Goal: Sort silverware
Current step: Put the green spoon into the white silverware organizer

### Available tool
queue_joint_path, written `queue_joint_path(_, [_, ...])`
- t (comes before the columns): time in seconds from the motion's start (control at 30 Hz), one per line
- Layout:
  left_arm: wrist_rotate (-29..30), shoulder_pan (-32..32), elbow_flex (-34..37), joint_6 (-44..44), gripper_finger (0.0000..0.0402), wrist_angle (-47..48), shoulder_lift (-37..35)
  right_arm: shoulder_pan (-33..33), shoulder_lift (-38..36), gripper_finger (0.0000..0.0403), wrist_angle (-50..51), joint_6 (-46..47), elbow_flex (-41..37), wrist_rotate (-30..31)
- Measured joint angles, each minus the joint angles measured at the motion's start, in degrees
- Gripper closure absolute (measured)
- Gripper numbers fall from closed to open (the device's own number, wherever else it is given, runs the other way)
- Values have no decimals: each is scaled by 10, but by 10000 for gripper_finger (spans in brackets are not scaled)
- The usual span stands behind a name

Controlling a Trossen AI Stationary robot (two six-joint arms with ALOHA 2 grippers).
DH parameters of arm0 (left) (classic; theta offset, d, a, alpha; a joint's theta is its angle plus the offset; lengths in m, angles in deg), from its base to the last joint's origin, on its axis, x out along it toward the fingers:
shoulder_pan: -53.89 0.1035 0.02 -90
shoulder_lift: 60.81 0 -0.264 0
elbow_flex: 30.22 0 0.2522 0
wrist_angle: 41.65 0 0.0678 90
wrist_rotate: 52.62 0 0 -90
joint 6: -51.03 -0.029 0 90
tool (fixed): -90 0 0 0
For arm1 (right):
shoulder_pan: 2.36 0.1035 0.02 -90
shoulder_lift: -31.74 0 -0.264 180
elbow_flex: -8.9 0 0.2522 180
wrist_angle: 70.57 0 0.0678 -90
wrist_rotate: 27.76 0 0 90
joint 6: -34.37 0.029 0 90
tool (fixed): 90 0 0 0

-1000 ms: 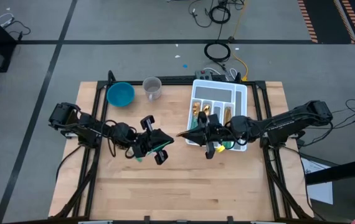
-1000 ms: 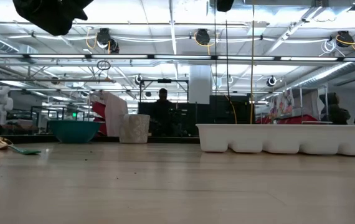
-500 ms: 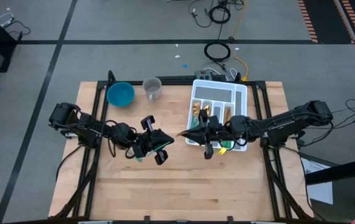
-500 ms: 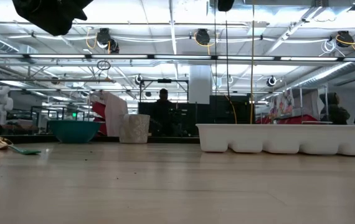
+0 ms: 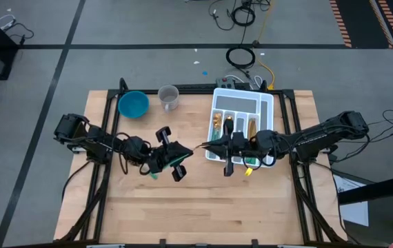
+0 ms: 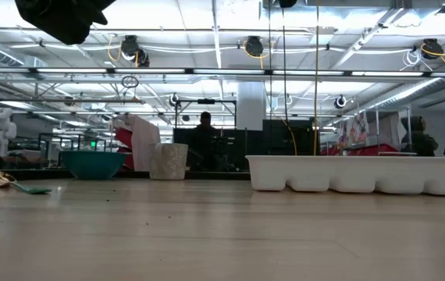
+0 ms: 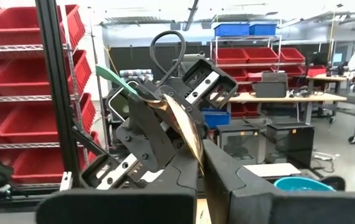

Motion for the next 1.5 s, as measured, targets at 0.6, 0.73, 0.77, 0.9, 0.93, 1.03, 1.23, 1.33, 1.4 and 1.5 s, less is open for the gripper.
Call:
queue_joint_path(0.6, [15,1,0,4,393,3,1,0,1,311,-5,-62,0,-3])
queue_joint_path(0.73, [16,1,0,4,393,4,1,0,1,319,-11,-74,0,-3])
queue_joint_path(0.77, [16,1,0,5,393,4,1,0,1,324,-13,-74,0,-3])
queue_joint_path(0.9, [15,0,0,6,393,4,1,0,1,374,-14,-90,0,-2])
queue_joint_path(0.93, [15,0,0,6,393,4,1,0,1,387,-14,-96,0,-2])
queue_joint_path(1.03, [15,0,0,6,393,4,1,0,1,398,-13,-98,0,0])
queue_joint_path(1.23, [19,0,0,4,392,13,0,0,1,401,-12,-102,0,1])
queue_joint_path(1.33, [49,-1,0,2,379,26,-1,-1,1,402,-11,-102,-1,5])
queue_joint_path(1.4, [67,0,0,-3,360,40,-1,-1,1,402,-10,-102,-1,7])
queue_joint_path(1.5, [102,0,0,-18,325,63,0,0,-3,402,-10,-103,-1,10])
